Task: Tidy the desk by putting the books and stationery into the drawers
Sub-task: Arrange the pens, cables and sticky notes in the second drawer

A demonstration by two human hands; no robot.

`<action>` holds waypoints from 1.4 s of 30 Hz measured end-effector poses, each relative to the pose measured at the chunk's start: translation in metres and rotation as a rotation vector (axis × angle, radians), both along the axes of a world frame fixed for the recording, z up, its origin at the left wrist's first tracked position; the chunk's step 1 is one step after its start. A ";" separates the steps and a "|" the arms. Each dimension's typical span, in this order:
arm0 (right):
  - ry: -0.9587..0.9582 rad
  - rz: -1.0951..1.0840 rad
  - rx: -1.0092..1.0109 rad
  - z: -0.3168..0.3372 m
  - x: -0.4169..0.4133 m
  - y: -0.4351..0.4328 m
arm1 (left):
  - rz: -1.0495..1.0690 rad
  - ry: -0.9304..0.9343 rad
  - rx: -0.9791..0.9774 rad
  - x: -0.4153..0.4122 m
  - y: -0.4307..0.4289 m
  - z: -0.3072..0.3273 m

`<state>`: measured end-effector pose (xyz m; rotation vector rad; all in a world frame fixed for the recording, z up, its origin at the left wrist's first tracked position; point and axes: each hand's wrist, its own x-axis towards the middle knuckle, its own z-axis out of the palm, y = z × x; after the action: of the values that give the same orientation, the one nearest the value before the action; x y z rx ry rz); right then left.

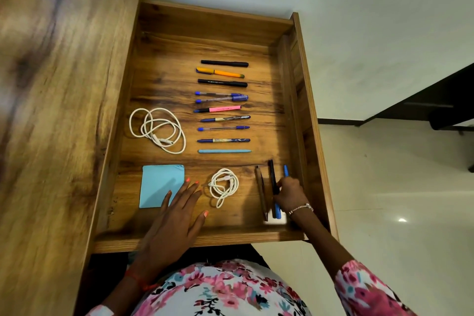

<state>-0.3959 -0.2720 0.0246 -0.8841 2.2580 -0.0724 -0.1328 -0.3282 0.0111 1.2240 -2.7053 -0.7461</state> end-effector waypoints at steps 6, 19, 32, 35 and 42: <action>0.127 0.066 0.037 -0.002 0.007 0.005 | -0.009 -0.011 -0.001 0.000 -0.001 -0.002; 0.130 0.165 0.056 -0.002 0.027 -0.010 | 0.015 -0.031 -0.034 0.001 0.001 0.001; -0.053 -0.008 -0.029 -0.013 0.024 -0.013 | 0.022 -0.033 -0.055 0.002 0.001 0.002; -0.083 -0.006 -0.013 -0.011 0.021 -0.012 | 0.031 -0.005 -0.044 0.003 0.001 0.001; -0.017 0.023 -0.031 -0.008 0.014 -0.016 | 0.042 0.166 0.004 0.003 0.001 0.007</action>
<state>-0.3818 -0.2876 0.0167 -0.9224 2.2362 -0.1045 -0.1295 -0.3272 0.0177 1.1599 -2.5389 -0.8098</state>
